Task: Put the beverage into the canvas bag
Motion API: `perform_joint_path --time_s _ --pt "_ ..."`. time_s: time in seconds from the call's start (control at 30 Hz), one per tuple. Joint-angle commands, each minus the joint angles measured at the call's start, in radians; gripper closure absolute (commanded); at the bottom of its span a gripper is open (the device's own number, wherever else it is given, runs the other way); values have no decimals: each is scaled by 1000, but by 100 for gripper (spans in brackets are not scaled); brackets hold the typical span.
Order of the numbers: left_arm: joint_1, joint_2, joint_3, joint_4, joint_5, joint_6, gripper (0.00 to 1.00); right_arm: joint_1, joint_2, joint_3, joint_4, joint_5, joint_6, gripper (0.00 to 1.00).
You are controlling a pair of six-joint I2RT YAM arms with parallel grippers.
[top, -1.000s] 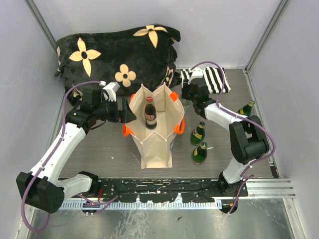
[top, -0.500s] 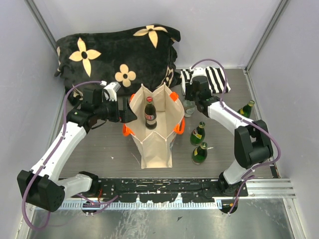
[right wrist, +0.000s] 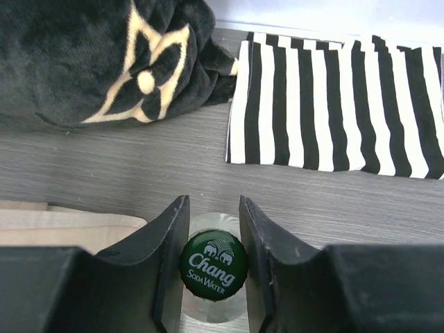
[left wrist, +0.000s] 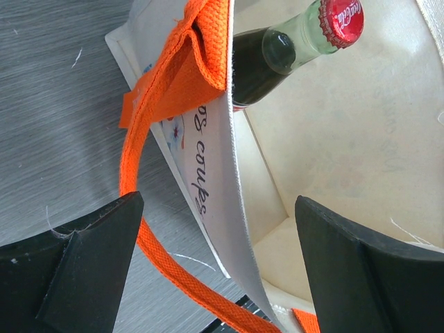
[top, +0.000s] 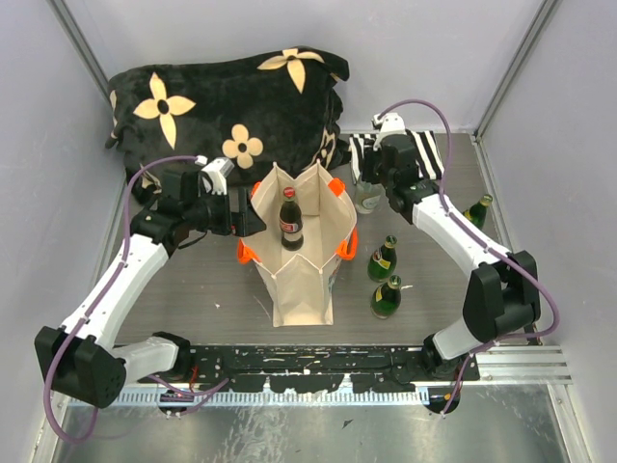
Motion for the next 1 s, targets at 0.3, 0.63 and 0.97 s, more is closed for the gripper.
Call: perform_joint_path --time_s 0.3,0.63,0.97 --pt "-9 34 36 41 28 -5 2 12 -161 282 46 -76 -13 99" --pt "-18 52 49 53 30 -5 2 65 -179 415 71 -111 -13 99" --pt "-21 47 45 54 26 -6 2 244 -193 546 -2 -62 -56 99"
